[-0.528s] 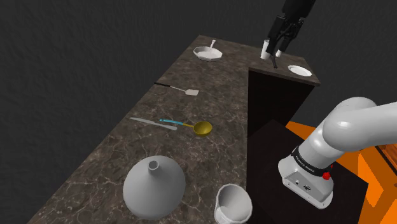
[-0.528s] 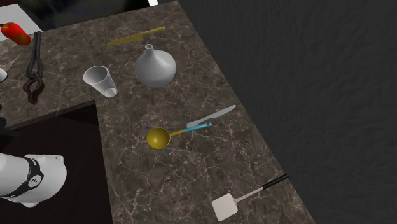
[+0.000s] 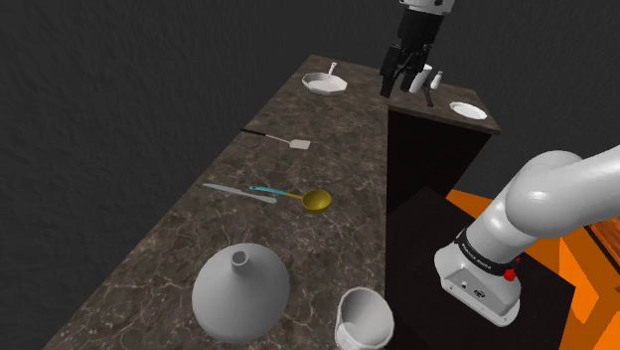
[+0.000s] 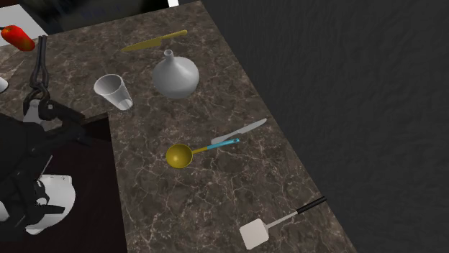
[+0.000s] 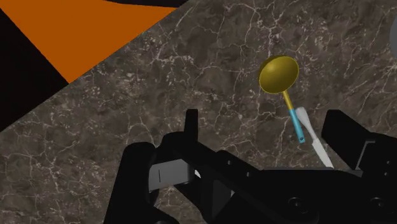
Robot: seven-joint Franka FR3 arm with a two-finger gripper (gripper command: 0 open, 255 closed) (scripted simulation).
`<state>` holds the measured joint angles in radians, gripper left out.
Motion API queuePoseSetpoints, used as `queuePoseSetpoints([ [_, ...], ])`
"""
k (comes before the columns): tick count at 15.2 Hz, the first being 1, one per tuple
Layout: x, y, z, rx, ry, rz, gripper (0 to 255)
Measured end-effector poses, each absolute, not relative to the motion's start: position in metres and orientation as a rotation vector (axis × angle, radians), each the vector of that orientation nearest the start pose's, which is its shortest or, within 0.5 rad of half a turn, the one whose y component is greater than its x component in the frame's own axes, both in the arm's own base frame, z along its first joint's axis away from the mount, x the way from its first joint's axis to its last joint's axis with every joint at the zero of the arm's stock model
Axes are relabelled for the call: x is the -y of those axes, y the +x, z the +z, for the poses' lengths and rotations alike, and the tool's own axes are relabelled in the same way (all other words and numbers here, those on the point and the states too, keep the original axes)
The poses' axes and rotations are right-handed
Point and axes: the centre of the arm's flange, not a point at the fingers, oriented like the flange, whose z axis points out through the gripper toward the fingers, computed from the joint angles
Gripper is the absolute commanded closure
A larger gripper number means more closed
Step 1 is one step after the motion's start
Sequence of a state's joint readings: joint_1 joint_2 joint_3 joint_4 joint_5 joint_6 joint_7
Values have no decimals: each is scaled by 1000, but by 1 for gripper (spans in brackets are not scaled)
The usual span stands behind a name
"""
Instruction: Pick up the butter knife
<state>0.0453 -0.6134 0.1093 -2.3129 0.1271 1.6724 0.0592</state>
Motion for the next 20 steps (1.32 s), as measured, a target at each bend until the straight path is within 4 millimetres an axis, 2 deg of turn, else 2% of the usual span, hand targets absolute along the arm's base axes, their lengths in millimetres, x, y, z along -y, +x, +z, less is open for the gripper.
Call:
queuePoseSetpoints([
  [9, -142, 435, 491, 284, -3085, 120, 0],
  [20, -238, 511, 397, 521, -3072, 201, 0],
])
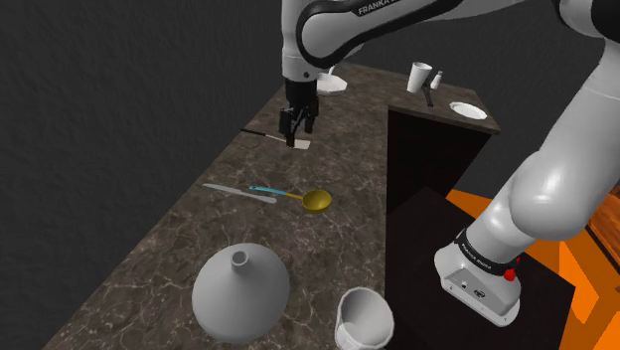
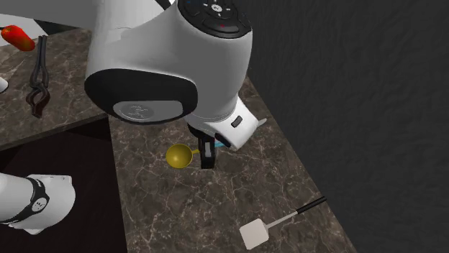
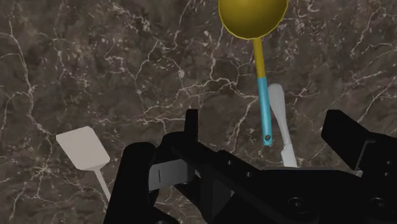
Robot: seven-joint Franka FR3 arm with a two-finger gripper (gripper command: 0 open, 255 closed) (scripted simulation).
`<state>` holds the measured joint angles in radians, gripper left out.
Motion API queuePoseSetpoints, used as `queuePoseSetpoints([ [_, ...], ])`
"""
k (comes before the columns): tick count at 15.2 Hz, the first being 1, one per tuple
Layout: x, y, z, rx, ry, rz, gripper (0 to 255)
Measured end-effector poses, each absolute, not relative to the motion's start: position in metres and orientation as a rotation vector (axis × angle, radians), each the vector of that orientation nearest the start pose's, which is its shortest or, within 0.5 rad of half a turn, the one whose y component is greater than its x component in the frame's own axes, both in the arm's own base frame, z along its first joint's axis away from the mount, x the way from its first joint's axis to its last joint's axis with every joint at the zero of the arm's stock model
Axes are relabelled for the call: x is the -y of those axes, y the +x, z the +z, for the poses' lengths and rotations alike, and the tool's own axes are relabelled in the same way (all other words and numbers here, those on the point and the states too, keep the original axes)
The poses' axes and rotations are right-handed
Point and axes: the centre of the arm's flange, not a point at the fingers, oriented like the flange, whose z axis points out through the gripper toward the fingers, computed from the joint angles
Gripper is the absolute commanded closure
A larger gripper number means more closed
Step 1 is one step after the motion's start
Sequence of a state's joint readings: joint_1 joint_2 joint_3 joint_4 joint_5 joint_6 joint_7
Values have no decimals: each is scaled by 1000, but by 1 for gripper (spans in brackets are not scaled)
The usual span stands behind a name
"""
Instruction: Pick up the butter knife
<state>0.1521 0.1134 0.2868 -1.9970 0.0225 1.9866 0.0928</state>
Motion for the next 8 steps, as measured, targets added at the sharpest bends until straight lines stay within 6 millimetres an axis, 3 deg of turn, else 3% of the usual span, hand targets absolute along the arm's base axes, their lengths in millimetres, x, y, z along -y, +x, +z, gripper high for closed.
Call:
queuePoseSetpoints([
  [8, -312, 555, 328, 693, -3051, 261, 0],
])
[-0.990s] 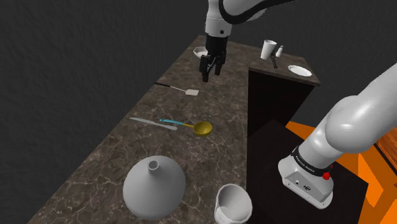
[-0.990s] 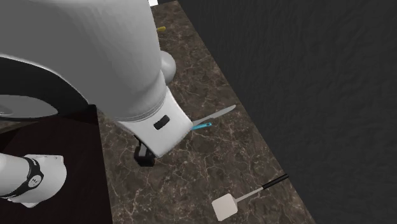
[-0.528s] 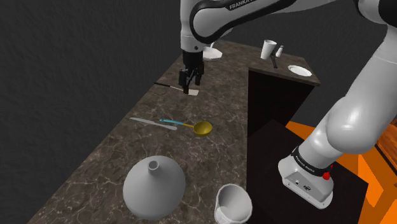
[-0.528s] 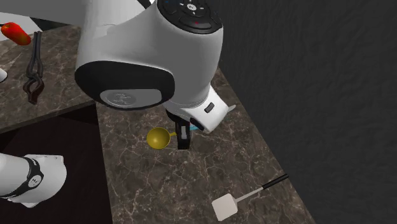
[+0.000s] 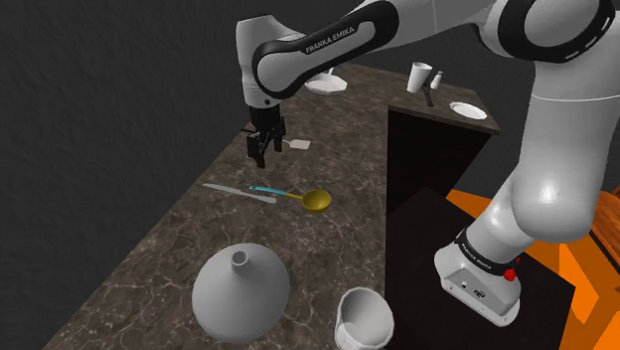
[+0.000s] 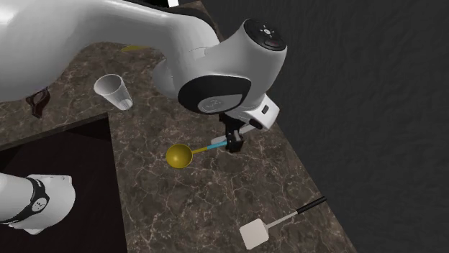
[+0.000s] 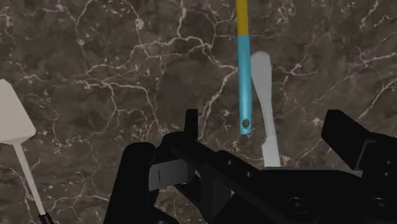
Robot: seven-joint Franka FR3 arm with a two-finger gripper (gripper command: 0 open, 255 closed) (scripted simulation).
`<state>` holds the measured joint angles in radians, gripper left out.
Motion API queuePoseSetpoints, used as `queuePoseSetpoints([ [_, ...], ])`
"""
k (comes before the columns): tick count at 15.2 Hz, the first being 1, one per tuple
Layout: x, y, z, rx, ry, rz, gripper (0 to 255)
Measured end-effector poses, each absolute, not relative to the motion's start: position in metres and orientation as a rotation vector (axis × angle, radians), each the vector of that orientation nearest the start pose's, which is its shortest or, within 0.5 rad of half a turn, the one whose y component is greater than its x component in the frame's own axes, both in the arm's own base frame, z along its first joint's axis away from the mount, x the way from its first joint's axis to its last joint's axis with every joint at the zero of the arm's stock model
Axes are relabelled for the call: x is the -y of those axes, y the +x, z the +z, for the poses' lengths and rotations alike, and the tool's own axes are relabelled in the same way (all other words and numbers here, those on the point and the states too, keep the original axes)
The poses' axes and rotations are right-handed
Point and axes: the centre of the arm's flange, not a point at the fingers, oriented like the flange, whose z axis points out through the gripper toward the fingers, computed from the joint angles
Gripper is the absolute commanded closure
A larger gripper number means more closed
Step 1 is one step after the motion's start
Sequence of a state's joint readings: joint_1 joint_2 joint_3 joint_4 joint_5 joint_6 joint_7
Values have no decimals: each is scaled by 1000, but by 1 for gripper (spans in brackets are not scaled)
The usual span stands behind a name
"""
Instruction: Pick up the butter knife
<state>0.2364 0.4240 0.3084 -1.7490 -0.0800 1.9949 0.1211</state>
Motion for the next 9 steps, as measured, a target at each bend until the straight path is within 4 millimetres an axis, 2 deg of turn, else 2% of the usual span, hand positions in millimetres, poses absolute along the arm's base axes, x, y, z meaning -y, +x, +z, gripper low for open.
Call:
queuePoseSetpoints([
  [6, -372, 584, 273, 821, -3027, 305, 0],
  [9, -392, 589, 247, 869, -3017, 323, 0],
])
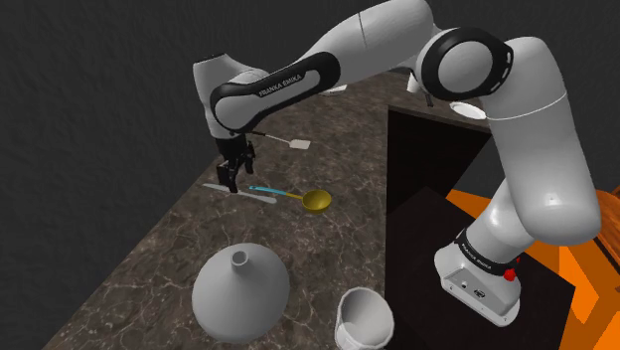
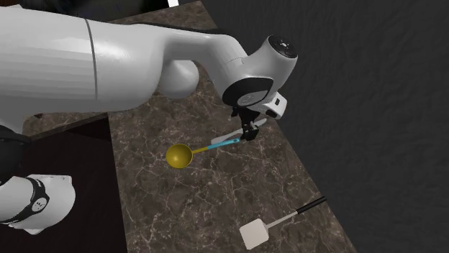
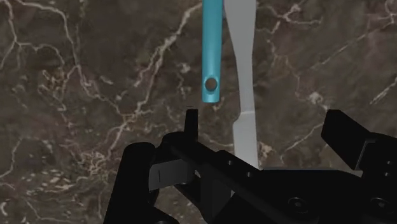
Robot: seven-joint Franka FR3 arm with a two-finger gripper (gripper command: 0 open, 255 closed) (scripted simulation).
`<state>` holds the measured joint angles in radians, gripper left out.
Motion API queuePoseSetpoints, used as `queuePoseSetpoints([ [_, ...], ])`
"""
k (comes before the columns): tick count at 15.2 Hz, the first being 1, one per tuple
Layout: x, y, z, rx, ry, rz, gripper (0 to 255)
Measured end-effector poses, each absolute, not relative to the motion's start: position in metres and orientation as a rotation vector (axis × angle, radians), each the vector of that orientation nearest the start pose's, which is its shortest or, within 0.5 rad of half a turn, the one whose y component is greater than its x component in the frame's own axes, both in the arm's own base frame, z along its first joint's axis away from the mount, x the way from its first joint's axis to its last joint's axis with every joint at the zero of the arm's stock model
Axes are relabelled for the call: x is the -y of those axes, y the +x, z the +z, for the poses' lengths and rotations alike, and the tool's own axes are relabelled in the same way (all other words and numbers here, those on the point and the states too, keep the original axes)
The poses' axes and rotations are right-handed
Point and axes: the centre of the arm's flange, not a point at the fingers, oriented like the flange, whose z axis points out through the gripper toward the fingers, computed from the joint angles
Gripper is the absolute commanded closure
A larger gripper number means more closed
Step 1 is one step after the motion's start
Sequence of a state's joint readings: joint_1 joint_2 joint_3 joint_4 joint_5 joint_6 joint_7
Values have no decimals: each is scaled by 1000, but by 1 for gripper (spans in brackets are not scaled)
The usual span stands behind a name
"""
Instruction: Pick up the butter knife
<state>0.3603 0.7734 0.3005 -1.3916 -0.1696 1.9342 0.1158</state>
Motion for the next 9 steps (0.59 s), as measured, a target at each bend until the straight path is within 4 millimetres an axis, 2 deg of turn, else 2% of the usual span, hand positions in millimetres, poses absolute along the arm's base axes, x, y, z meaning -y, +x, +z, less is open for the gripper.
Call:
queuePoseSetpoints([
  [7, -395, 592, 211, 877, -3016, 326, 0],
  [8, -395, 591, 209, 877, -3016, 326, 255],
  [9, -393, 594, 211, 877, -3021, 317, 255],
])
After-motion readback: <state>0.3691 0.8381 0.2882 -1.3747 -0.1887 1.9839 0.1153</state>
